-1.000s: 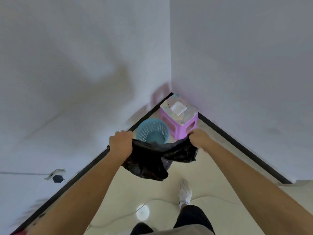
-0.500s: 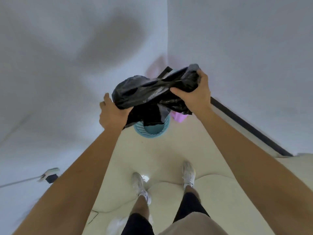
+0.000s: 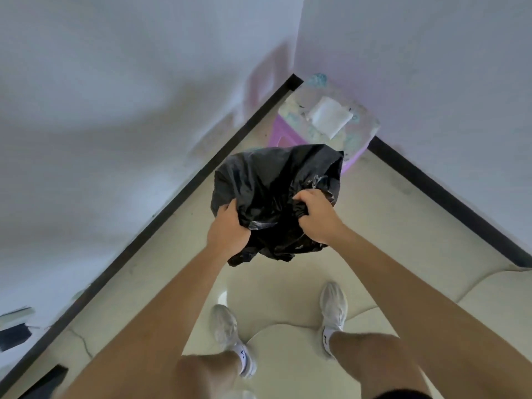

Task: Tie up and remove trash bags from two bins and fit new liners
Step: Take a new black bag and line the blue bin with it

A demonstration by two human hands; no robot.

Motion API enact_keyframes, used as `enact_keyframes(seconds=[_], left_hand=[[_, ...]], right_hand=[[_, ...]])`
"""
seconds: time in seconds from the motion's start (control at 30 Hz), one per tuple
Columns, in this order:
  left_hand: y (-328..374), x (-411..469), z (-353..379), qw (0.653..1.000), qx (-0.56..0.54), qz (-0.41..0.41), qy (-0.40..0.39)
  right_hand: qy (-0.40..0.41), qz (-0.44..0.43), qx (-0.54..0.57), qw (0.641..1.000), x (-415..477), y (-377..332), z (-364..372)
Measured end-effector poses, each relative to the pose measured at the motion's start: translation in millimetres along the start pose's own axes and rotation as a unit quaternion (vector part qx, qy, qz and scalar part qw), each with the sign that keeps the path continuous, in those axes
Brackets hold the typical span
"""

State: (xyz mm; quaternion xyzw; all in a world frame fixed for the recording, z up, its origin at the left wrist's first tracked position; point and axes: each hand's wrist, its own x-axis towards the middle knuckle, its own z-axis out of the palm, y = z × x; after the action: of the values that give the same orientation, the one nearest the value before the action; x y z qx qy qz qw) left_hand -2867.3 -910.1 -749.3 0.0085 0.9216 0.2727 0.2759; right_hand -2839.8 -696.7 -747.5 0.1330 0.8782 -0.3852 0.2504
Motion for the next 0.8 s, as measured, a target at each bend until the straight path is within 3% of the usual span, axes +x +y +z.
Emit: enact_keyframes(seconds=[0.2,0.33,0.47,0.57,0.63,0.73,0.8], left_hand=[[-52.6,88.6,76.0,0.997,-0.068,0.024,0.021],[-85.3,144.3,111.3,0.995,-0.044,0.047,0.075],[-105.2,193.8,135.7,0.978,-0.053,0.101,0.176],[-122.9,222.6,158.3,0.956,0.077,0.144,0.244],[-132.5,239.8,169.2,0.957,0.188,0.120,0.186],[-132.4,240.1,173.7,0.955,0.280,0.063,-0.070],[-127.5,225.2,172.1,0.948,0.268,0.040,-0.165]], right_hand=[[-0.037,-0.022,0.091,0.995,96.9,52.8,79.2],[-0.031,-0.021,0.153,0.988,160.4,79.6,120.5],[0.044,-0.099,0.130,0.986,230.3,91.5,149.6],[0.038,-0.148,0.047,0.987,276.1,98.5,168.5],[-0.053,-0.111,-0.067,0.990,291.6,104.3,179.2],[-0.239,-0.034,-0.252,0.937,277.3,110.8,183.4],[-0.260,-0.033,-0.306,0.915,258.6,110.6,175.6]])
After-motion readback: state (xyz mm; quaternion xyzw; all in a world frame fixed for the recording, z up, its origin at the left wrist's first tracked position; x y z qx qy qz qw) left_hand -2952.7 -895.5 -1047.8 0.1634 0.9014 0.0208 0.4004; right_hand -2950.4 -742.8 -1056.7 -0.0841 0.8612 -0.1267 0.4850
